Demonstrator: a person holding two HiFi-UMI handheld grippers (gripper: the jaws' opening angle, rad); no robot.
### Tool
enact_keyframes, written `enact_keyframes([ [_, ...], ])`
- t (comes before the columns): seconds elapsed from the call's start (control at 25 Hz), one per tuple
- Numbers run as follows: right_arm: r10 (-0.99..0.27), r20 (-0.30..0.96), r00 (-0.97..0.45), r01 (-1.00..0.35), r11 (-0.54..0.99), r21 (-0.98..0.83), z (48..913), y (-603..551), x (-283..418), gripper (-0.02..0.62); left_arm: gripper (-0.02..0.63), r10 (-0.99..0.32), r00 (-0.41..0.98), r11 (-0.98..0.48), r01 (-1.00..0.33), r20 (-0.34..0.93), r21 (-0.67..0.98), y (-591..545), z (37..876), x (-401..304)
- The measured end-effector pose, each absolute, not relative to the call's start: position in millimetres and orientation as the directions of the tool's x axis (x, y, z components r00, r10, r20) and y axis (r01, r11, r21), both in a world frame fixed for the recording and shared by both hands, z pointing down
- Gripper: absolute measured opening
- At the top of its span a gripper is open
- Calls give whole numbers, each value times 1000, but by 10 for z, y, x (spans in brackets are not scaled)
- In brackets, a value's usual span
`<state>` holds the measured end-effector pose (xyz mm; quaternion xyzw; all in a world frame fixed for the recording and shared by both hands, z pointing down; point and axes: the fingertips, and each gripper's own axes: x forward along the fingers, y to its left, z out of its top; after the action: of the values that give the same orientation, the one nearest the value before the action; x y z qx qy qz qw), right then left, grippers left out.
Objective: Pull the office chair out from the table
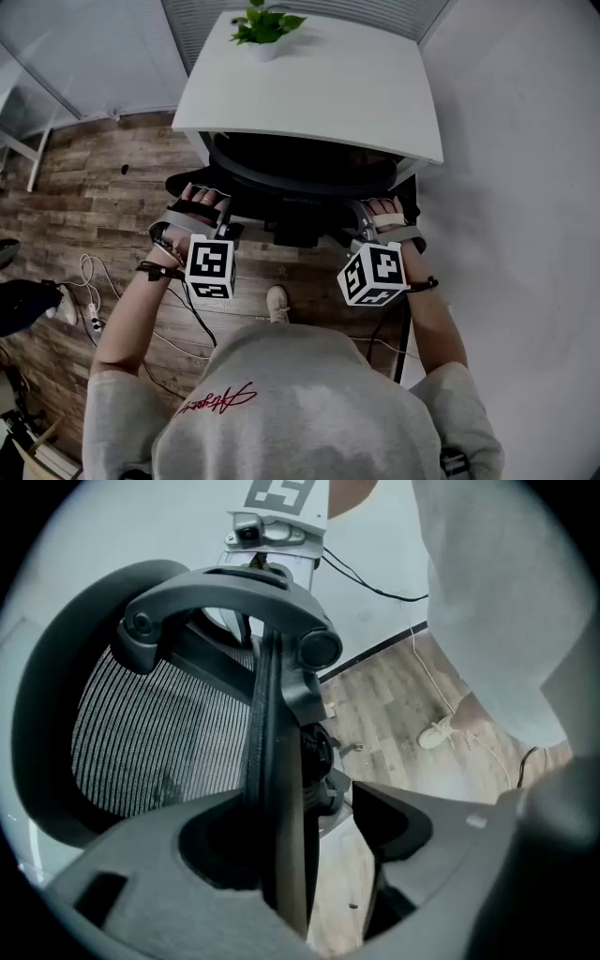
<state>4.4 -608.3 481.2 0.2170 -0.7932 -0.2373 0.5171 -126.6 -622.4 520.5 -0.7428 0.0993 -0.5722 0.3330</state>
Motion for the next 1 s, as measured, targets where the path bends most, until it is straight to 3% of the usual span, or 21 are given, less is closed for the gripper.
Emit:
enact_keyframes([
  [0.72, -596, 743, -303, -10, 782, 623, 5087, -6048, 101, 230, 247, -594, 342, -700, 227, 729, -677, -6306, 5230, -1190],
  [0.92, -655, 693, -301, 3, 726, 687, 5062, -6111, 110, 174, 185, -642, 349, -658, 206, 682, -725, -6367, 5182, -1179],
  [1.0, -681, 668, -298, 9, 698, 716, 5040, -6146, 113, 107, 150, -664, 350, -640, 191, 661, -744, -6398, 5145, -1176],
])
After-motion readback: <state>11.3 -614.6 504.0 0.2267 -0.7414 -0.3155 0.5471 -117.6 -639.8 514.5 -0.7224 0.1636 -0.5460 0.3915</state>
